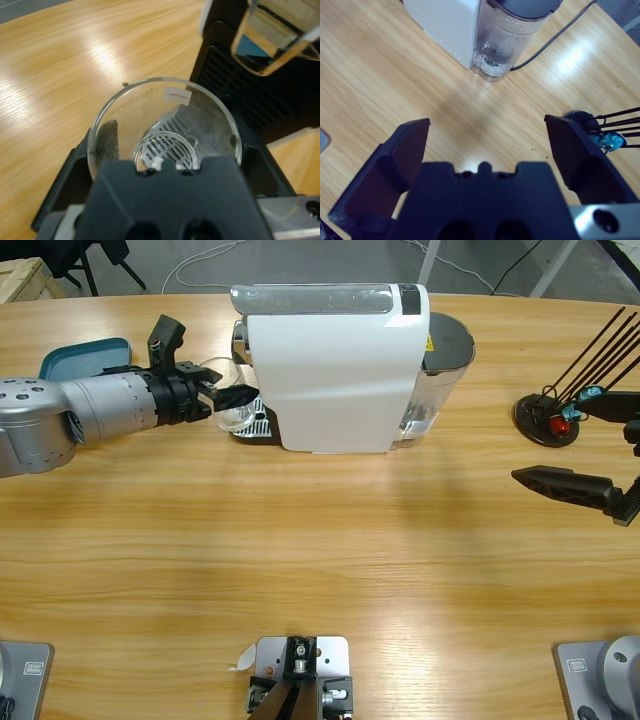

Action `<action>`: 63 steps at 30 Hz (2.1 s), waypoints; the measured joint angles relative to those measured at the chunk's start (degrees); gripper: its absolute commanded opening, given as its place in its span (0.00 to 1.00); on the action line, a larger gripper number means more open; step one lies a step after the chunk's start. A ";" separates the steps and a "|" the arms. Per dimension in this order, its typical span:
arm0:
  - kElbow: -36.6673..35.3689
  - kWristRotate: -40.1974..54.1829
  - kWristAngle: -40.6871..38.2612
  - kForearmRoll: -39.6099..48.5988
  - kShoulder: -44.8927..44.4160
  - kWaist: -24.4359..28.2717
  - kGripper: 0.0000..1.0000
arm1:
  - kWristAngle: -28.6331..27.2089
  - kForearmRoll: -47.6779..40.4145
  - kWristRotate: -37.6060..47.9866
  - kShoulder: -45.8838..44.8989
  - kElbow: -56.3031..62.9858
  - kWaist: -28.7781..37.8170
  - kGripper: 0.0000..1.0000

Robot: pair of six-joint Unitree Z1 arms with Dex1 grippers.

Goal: Pour coffee

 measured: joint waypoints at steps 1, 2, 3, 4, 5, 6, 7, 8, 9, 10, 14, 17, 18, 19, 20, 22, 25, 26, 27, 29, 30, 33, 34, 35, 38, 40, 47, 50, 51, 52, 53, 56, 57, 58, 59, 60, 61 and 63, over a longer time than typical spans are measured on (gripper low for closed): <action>-0.01 0.00 -0.31 0.04 -0.04 -0.05 0.25 | 0.00 0.00 0.00 -0.09 0.01 0.00 1.00; -0.01 0.00 -0.53 0.06 -0.12 -0.20 0.26 | 0.00 0.00 0.00 -0.21 0.01 0.00 1.00; -0.01 0.00 -0.76 0.06 -0.16 -0.51 0.32 | 0.00 0.00 0.00 -0.38 0.03 0.00 1.00; -0.01 0.00 -0.98 0.06 -0.16 -0.87 0.46 | 0.00 0.00 0.00 -0.56 0.05 0.00 1.00; -0.01 0.00 -1.10 0.06 -0.16 -1.25 0.59 | 0.00 0.00 0.00 -0.73 0.14 0.00 1.00; -0.01 0.00 -1.12 0.06 -0.16 -1.58 0.76 | 0.00 0.00 0.00 -0.87 0.24 0.00 1.00; -0.01 0.00 -1.16 0.06 -0.16 -1.63 0.90 | 0.00 0.00 0.00 -0.94 0.30 0.00 1.00; -0.01 0.00 -1.24 0.06 -0.16 -1.63 0.95 | 0.00 0.00 0.00 -0.94 0.37 -0.01 1.00; -0.01 0.00 -1.28 0.06 -0.16 -1.63 0.95 | 0.00 0.00 0.00 -0.95 0.42 -0.01 1.00; -0.01 0.00 -1.29 0.06 -0.16 -1.63 0.95 | 0.00 0.00 0.00 -0.95 0.46 -0.01 1.00; 0.23 0.01 -1.73 0.06 -0.16 -1.64 0.95 | 0.00 0.00 0.00 -0.96 0.66 -0.10 1.00; 0.99 0.07 -2.04 0.23 -0.16 -1.66 0.95 | 0.00 0.00 0.00 -1.01 0.68 -0.16 1.00; 1.23 0.15 -2.04 0.25 -0.17 -1.60 0.95 | 0.00 0.00 0.00 -1.02 0.69 -0.16 1.00; 1.46 0.26 -2.05 0.27 -0.23 -1.60 0.95 | 0.00 0.00 0.00 -1.02 0.71 -0.16 1.00; 1.72 0.43 -2.10 0.34 -0.23 -1.66 0.95 | 0.00 0.00 0.00 -1.02 0.79 -0.16 1.00; 2.03 0.63 -2.13 0.41 -0.24 -1.66 0.95 | 0.00 0.00 0.00 -1.03 1.01 -0.16 1.00; 2.38 0.79 -2.20 0.52 -0.34 -1.68 0.95 | 0.00 0.00 0.00 -1.07 1.16 -0.16 1.00; 2.53 0.88 -2.26 0.55 -0.56 -1.75 0.95 | 0.00 0.00 0.00 -1.09 1.16 -0.16 1.00; 2.79 1.05 -2.32 0.56 -0.86 -1.81 0.95 | 0.00 0.00 0.00 -1.11 1.17 -0.16 1.00; 3.36 1.50 -2.40 0.60 -1.72 -1.89 0.95 | 0.00 0.00 0.00 -1.11 1.18 -0.16 1.00; 3.63 1.66 -2.43 0.64 -2.34 -1.99 0.95 | 0.00 0.00 0.00 -1.11 1.20 -0.16 1.00; 4.99 2.11 -2.44 0.79 -4.29 -2.16 0.95 | 0.02 0.00 0.00 -1.11 1.48 -0.16 1.00; 5.66 2.29 -2.44 0.84 -4.87 -2.17 0.95 | 0.06 0.00 0.00 -1.13 1.61 -0.16 1.00; 6.45 2.47 -2.43 0.92 -5.54 -2.17 0.95 | 0.07 0.00 0.00 -1.15 1.74 -0.16 1.00; 8.74 2.80 -2.03 1.51 -7.59 -2.14 0.95 | 0.07 0.00 0.00 -1.30 2.14 -0.16 1.00; 10.45 2.90 -1.29 1.78 -9.12 -1.96 0.95 | 0.07 0.00 0.00 -1.49 2.18 -0.16 1.00; 11.60 2.93 -0.33 19.35 -24.44 -1.75 0.95 | 0.09 -0.01 0.00 -2.24 2.32 -0.16 1.00; -1.05 2.92 0.46 43.93 -33.68 -1.71 0.95 | 0.18 -0.09 0.00 -2.34 2.37 -0.17 0.99; -6.35 2.93 0.70 50.68 -34.89 -1.61 0.95 | 0.18 -0.24 0.00 -2.35 2.42 -0.17 0.98; -12.00 2.93 0.87 56.56 -35.44 -1.42 0.95 | 0.18 -0.41 0.00 -2.35 2.50 -0.17 0.93; -16.66 2.93 0.97 60.46 -35.52 -1.29 0.95 | 0.17 -0.60 0.00 -2.35 2.56 -0.18 0.89; -26.81 2.93 1.07 69.18 -35.50 -0.96 0.94 | 0.17 -1.35 0.01 -2.38 2.79 -0.21 0.89; -28.63 2.93 1.07 71.69 -35.49 -0.74 0.93 | 0.17 -1.54 0.02 -2.38 2.89 -0.21 0.89; -29.50 2.98 1.07 73.98 -35.50 -0.43 0.93 | 0.17 -1.70 0.02 -2.38 2.97 -0.21 0.89; -29.57 3.19 1.07 75.95 -35.51 -0.14 0.93 | 0.18 -1.86 0.02 -2.38 3.02 -0.21 0.89; -29.04 3.63 1.09 77.19 -35.71 0.09 0.93 | 0.18 -2.06 0.02 -2.38 3.08 -0.21 0.88; -27.96 4.18 1.28 77.83 -36.38 0.20 0.93 | 0.18 -2.22 0.02 -2.38 3.14 -0.21 0.85; -24.70 5.16 2.46 78.69 -39.02 0.29 0.93 | 0.18 -2.42 0.02 -2.38 3.17 -0.21 0.72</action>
